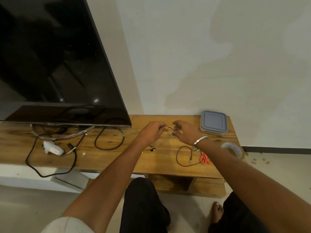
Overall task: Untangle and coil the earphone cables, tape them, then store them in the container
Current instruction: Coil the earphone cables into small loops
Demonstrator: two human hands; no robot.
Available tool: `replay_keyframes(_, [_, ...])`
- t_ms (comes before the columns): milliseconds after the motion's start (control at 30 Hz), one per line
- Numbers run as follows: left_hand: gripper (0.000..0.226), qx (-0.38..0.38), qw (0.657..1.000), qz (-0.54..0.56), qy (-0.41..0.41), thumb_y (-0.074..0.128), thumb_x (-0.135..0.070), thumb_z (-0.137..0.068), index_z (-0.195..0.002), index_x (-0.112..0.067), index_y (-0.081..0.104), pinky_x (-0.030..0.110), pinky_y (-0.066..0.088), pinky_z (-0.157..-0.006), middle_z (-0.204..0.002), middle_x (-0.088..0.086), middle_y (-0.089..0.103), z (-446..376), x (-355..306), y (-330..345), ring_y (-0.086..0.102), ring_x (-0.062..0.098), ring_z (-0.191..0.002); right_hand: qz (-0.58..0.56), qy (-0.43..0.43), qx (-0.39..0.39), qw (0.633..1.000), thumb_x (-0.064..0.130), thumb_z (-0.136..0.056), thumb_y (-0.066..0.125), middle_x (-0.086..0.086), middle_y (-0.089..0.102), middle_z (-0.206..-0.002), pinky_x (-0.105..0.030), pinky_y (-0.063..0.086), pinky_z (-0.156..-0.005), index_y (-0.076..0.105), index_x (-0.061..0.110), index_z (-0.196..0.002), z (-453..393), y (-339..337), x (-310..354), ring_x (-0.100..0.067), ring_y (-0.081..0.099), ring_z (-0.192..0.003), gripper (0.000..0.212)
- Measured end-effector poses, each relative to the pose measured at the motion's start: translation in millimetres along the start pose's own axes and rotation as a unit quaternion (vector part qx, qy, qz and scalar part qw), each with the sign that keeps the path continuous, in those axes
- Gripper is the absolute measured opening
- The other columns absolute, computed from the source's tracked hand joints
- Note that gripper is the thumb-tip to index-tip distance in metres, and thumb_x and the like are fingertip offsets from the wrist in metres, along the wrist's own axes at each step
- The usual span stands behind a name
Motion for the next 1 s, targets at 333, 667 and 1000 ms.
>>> replay_keyframes(333, [0.021,0.005,1.0,-0.001,0.001,0.053,-0.027,-0.099,-0.092,-0.019,0.071,0.029,0.037,-0.057,-0.08,-0.001,0.067,3.8,-1.9,-3.3,0.05,0.016,-0.059,0.121,0.018,-0.09,0.988,0.027,-0.099,0.039,0.003,0.069,-0.106,-0.036,0.031,-0.089,0.065,0.026,-0.108,0.5,-13.4,7.8,-0.023,0.059,-0.105,0.028])
replay_keyframes(667, [0.023,-0.008,1.0,0.001,0.0,0.052,-0.029,-0.099,-0.096,-0.015,0.071,0.028,0.039,-0.059,-0.083,0.001,0.066,6.9,-3.0,-8.3,0.051,0.012,-0.061,0.078,0.113,-0.092,0.986,0.019,-0.096,0.046,-0.003,0.067,-0.109,-0.046,0.033,-0.1,0.064,0.021,-0.109,3.2,-18.3,-16.2,-0.027,0.058,-0.105,0.022])
replay_keyframes(1000, [0.017,0.017,0.999,0.03,0.028,0.056,-0.023,-0.097,-0.101,-0.014,0.069,0.013,0.041,-0.069,-0.087,-0.006,0.064,10.4,-26.0,-2.6,0.056,0.006,-0.078,0.093,-0.017,-0.013,0.995,0.033,-0.097,0.043,0.005,0.069,-0.098,-0.038,0.028,-0.093,0.062,0.027,-0.107,8.3,-4.2,12.3,-0.02,0.059,-0.105,0.023])
Point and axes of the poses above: each hand's wrist, its own z-axis away from the middle knuckle, its own y-axis out of the palm, x = y × z, the point moved 3 cm from there along -z, towards the middle knuckle
